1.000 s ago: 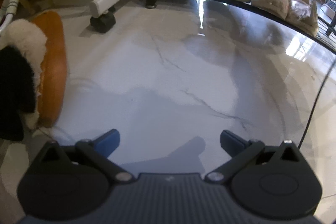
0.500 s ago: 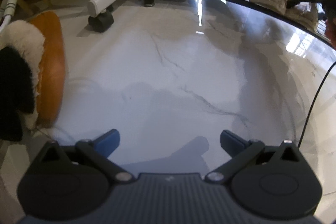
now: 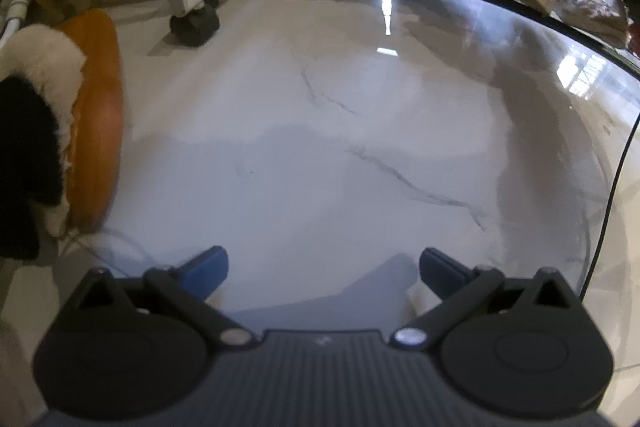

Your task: Organize scattered shoes

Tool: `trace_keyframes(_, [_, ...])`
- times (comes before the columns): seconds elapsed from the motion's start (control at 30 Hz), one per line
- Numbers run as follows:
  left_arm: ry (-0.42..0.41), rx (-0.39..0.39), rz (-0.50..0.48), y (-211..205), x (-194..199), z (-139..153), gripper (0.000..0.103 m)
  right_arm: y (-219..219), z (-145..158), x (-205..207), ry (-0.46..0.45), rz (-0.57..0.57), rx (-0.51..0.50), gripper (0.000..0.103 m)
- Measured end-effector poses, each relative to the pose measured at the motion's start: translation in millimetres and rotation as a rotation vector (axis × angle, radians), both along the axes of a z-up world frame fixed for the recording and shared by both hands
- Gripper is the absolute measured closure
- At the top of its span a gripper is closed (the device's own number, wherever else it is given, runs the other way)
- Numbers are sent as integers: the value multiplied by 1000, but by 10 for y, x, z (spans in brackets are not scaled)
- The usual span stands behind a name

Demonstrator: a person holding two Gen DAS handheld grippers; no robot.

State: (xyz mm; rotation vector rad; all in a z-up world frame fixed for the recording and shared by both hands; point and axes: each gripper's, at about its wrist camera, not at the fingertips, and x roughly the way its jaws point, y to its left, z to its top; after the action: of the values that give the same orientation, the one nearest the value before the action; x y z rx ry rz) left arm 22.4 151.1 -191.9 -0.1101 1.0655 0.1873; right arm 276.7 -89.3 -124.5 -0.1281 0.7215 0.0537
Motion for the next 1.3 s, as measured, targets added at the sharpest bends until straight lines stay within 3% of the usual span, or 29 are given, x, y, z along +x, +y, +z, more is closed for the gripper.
trace_keyframes(0.13, [4,-3,11,20,9,-8,1,-46,68,-51,13,-75,49,22])
trace_keyframes(0.23, [4,-2,13,25,12,-13,1,-68,106,-56,10,-103,66,19])
trace_keyframes(0.3, [9,-4,14,25,9,-25,1,-76,112,-14,8,-121,65,12])
trace_keyframes(0.43, [2,-1,10,17,15,-16,1,-114,163,14,-8,-137,123,12])
trace_keyframes(0.53, [-1,9,-2,0,10,-23,1,-44,145,94,-32,-104,78,12])
trace_keyframes(0.6, [5,4,1,1,6,-33,1,-54,89,219,7,-127,74,21])
trace_keyframes(0.77, [2,4,-2,3,22,-20,1,-137,-16,491,183,-148,103,20])
trace_keyframes(0.83, [8,1,1,5,20,-27,1,-143,-27,502,185,-147,88,16])
trace_keyframes(0.93, [12,-2,5,4,13,-28,1,-161,-56,508,191,-121,100,28])
trace_keyframes(1.0, [8,-2,4,3,18,-19,1,-149,-43,477,176,-127,115,34])
trace_keyframes(1.3, [7,-7,10,37,31,-42,1,-194,-117,165,4,-114,160,38])
